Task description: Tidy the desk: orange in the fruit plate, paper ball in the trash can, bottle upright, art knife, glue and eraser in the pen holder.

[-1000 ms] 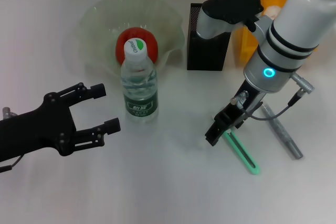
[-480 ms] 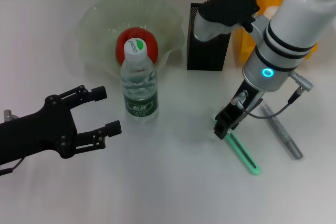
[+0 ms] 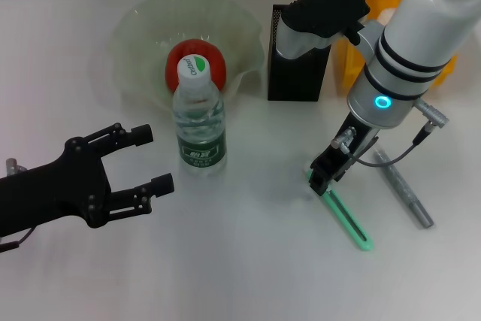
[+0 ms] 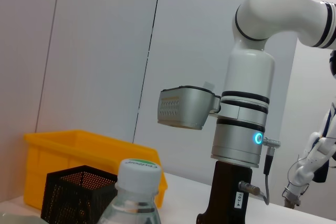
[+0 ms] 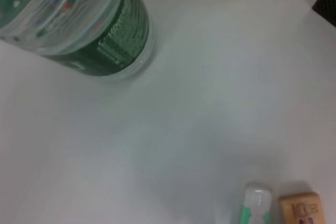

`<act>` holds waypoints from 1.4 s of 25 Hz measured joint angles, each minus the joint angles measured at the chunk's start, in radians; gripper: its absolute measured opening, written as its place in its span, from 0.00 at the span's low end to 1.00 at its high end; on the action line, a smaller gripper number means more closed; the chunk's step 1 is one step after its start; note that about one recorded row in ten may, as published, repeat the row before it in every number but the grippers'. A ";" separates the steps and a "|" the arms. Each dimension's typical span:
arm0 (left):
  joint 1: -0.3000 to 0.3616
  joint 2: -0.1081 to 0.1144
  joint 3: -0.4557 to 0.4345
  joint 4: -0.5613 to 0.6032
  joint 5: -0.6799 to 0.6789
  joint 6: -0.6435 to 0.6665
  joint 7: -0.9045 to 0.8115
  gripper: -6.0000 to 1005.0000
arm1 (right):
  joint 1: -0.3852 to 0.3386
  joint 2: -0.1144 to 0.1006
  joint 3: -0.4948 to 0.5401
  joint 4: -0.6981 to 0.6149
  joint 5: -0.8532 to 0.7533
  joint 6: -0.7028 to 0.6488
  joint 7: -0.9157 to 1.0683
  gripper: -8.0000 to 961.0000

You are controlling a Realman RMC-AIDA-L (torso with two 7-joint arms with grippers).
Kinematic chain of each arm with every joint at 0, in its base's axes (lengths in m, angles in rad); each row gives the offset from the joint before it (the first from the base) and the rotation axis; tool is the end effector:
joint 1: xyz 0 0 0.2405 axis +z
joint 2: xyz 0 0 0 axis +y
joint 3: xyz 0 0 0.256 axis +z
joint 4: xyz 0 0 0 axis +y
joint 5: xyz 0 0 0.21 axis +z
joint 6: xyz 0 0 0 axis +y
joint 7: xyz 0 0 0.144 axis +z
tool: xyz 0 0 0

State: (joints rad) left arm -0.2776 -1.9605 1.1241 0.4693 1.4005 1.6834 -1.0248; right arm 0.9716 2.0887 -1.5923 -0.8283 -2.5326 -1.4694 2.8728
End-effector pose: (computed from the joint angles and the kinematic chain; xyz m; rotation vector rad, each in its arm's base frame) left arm -0.2988 0.2510 0.0078 -2.6376 -0.4518 -1.0275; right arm 0.1493 0.3680 -0.0771 -2.5381 1.1667 -0.8202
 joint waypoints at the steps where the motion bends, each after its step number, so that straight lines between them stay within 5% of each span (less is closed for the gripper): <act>1: 0.000 0.000 0.000 0.000 0.000 0.000 0.000 0.84 | 0.000 0.000 0.000 0.000 0.000 0.000 0.000 0.37; 27: 0.009 -0.010 -0.004 0.000 0.000 -0.004 0.025 0.84 | 0.003 0.004 -0.030 0.028 0.012 0.038 -0.002 0.35; 35: 0.011 -0.010 -0.004 -0.001 0.000 -0.004 0.026 0.84 | -0.004 0.004 -0.031 0.010 0.025 0.027 -0.009 0.20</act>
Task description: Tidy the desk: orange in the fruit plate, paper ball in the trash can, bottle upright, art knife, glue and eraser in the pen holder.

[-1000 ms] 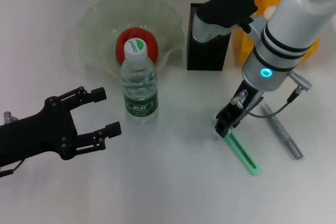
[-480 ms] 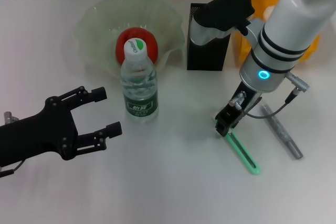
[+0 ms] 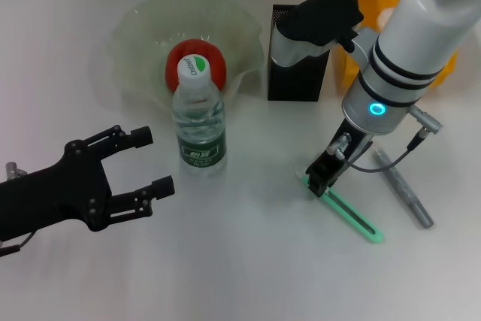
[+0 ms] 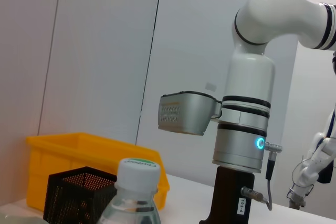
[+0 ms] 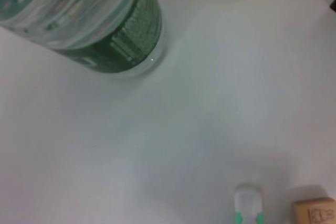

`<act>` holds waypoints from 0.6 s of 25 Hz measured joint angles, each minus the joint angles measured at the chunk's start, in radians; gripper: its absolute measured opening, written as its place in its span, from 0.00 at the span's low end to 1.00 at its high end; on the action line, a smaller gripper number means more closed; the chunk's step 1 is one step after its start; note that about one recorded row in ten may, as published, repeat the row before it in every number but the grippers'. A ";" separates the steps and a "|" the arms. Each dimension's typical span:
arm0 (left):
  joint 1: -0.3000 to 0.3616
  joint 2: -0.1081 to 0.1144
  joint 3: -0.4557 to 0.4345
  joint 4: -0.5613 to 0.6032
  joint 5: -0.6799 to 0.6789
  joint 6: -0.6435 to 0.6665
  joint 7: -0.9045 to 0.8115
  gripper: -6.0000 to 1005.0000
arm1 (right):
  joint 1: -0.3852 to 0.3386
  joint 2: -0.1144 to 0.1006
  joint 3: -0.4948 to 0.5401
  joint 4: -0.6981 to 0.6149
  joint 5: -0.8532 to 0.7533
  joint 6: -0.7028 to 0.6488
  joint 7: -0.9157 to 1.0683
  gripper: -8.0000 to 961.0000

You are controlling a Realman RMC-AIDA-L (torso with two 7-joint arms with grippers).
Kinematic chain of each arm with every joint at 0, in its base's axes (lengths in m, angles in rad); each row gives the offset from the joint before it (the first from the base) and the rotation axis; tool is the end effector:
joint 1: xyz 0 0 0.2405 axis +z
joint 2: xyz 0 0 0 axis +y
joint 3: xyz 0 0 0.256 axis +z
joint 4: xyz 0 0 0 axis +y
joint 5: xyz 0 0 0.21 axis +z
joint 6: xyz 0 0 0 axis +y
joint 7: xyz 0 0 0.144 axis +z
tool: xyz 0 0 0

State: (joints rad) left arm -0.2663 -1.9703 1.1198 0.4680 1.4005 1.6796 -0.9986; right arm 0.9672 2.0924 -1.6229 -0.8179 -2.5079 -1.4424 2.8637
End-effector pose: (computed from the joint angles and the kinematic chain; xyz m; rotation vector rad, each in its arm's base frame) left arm -0.3001 0.2476 0.0046 -2.6232 -0.4378 -1.0258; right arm 0.1503 0.3650 -0.0839 -2.5603 1.1489 -0.8154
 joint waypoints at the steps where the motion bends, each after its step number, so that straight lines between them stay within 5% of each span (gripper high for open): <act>1: 0.001 0.000 0.000 0.000 0.000 0.000 0.000 0.84 | -0.005 0.000 0.001 -0.010 0.000 -0.004 0.000 0.19; 8: 0.005 0.001 0.000 0.000 0.000 0.007 0.000 0.84 | -0.119 -0.010 0.023 -0.231 -0.001 -0.062 -0.003 0.18; 15: 0.007 0.001 0.000 0.002 0.000 0.008 -0.005 0.84 | -0.319 -0.007 0.224 -0.622 0.051 -0.083 -0.130 0.18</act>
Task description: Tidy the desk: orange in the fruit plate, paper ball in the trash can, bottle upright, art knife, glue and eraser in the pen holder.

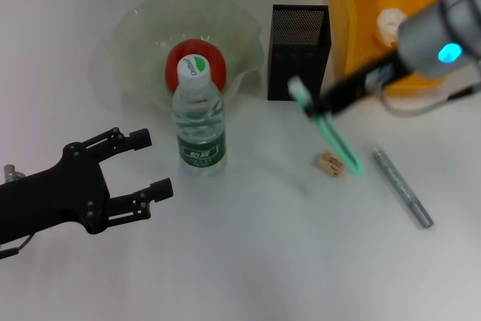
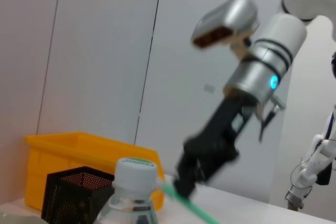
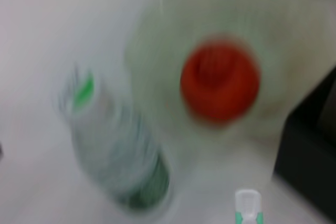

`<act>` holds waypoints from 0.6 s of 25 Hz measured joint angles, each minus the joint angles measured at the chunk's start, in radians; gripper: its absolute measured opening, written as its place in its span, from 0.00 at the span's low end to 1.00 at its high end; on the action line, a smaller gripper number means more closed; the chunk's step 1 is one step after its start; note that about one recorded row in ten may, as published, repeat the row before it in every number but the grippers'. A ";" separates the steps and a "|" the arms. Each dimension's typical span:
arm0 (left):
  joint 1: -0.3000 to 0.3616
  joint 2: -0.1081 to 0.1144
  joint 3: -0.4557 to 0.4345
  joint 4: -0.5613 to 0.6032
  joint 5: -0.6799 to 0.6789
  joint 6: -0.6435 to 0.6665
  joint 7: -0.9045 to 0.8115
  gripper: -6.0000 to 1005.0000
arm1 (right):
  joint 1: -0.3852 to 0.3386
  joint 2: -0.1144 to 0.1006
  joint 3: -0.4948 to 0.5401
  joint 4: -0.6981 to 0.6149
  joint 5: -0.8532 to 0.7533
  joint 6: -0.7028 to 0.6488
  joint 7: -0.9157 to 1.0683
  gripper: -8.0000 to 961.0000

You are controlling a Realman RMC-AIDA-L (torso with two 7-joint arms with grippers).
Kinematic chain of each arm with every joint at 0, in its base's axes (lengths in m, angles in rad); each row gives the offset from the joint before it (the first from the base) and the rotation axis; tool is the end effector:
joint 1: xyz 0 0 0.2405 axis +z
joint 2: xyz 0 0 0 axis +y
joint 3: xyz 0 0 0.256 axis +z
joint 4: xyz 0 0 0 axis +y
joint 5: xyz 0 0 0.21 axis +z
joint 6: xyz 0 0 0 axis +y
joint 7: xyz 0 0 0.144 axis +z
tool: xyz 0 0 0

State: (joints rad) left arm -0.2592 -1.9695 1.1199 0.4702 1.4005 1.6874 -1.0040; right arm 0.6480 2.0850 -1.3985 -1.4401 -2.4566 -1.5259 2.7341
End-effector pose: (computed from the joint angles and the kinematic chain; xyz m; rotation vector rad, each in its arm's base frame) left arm -0.3010 0.2450 0.0054 -2.6237 -0.4471 -1.0323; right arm 0.1239 0.3606 -0.0018 -2.6117 0.9851 -0.2142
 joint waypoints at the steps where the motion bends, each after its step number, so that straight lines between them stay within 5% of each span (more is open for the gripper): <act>1: 0.000 0.000 0.000 0.000 0.000 0.000 -0.001 0.84 | -0.061 0.000 0.078 -0.071 0.083 0.048 -0.082 0.18; 4: -0.001 0.000 0.000 0.000 0.000 0.000 -0.001 0.84 | -0.119 0.000 0.151 -0.092 0.203 0.123 -0.180 0.18; 6: -0.004 -0.001 0.000 -0.001 0.000 -0.002 -0.003 0.84 | -0.196 -0.001 0.223 -0.033 0.469 0.280 -0.401 0.18; 8: -0.004 -0.002 0.000 -0.001 0.000 -0.003 -0.004 0.84 | -0.210 -0.002 0.233 0.000 0.556 0.324 -0.472 0.18; 9: -0.004 -0.002 0.000 -0.001 0.000 -0.003 -0.004 0.84 | -0.214 -0.003 0.240 0.116 0.734 0.398 -0.639 0.18; 15: -0.005 -0.008 0.000 -0.002 -0.002 -0.007 -0.006 0.84 | -0.120 -0.003 0.275 0.458 0.997 0.480 -0.986 0.19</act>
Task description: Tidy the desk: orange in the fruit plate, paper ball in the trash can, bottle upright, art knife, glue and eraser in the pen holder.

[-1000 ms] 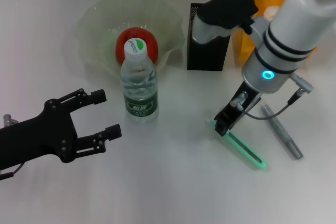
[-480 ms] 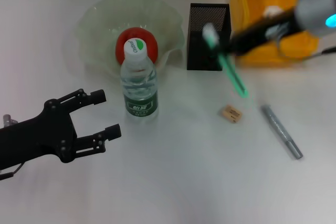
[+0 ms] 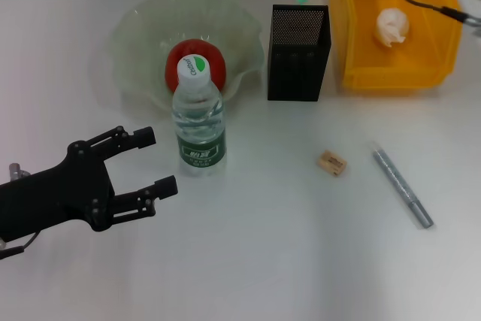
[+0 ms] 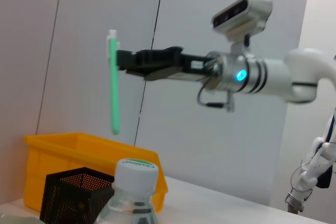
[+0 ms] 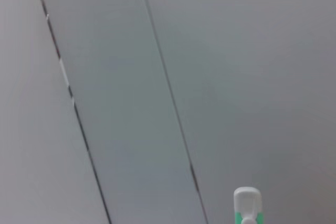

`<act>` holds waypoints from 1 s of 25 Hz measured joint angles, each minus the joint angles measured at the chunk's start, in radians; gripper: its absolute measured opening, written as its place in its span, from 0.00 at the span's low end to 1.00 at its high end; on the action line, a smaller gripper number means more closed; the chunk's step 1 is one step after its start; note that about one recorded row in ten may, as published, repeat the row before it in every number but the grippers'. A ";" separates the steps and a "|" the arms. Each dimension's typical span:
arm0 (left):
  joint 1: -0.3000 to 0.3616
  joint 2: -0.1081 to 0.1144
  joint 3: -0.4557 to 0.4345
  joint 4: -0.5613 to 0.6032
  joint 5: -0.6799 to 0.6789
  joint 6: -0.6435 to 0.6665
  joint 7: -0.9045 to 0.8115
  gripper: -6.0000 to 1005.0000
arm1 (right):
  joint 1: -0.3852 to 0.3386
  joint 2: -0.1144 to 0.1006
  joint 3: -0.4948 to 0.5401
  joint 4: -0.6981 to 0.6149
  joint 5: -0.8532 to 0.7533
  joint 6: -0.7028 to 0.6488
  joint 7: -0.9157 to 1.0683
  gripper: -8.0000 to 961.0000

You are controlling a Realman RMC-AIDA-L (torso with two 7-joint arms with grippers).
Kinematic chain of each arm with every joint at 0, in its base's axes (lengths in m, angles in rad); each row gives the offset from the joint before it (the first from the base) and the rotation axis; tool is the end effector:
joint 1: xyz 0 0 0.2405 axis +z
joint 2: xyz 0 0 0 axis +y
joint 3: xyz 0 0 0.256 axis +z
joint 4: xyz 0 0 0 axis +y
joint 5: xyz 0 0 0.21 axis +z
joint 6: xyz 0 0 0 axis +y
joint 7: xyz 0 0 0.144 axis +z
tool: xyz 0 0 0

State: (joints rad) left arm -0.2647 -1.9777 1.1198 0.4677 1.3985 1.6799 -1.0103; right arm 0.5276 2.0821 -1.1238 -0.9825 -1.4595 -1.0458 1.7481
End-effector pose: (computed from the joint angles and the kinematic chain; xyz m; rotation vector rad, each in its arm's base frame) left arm -0.2987 0.2468 0.0022 -2.6198 -0.4586 -1.0407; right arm 0.1623 0.4095 0.0382 -2.3183 0.6844 0.9882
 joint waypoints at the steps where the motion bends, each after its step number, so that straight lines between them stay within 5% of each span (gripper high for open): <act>1: 0.000 0.000 0.000 0.000 0.000 0.000 0.000 0.84 | 0.051 0.000 0.030 0.141 0.071 0.012 -0.110 0.19; 6: 0.002 -0.008 0.000 0.000 -0.003 0.002 -0.001 0.84 | 0.143 0.000 0.067 0.377 0.163 0.068 -0.318 0.19; 21: 0.007 -0.015 -0.023 0.000 0.001 0.000 -0.001 0.84 | 0.149 0.003 0.056 0.464 0.170 0.113 -0.345 0.19; 25: 0.007 -0.016 -0.023 0.000 0.002 0.004 -0.001 0.84 | 0.146 0.000 0.056 0.461 0.168 0.098 -0.326 0.37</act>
State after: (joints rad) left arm -0.2577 -1.9933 1.0968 0.4678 1.4002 1.6837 -1.0109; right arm 0.6732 2.0822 -1.0677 -0.5212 -1.2914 -0.9475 1.4224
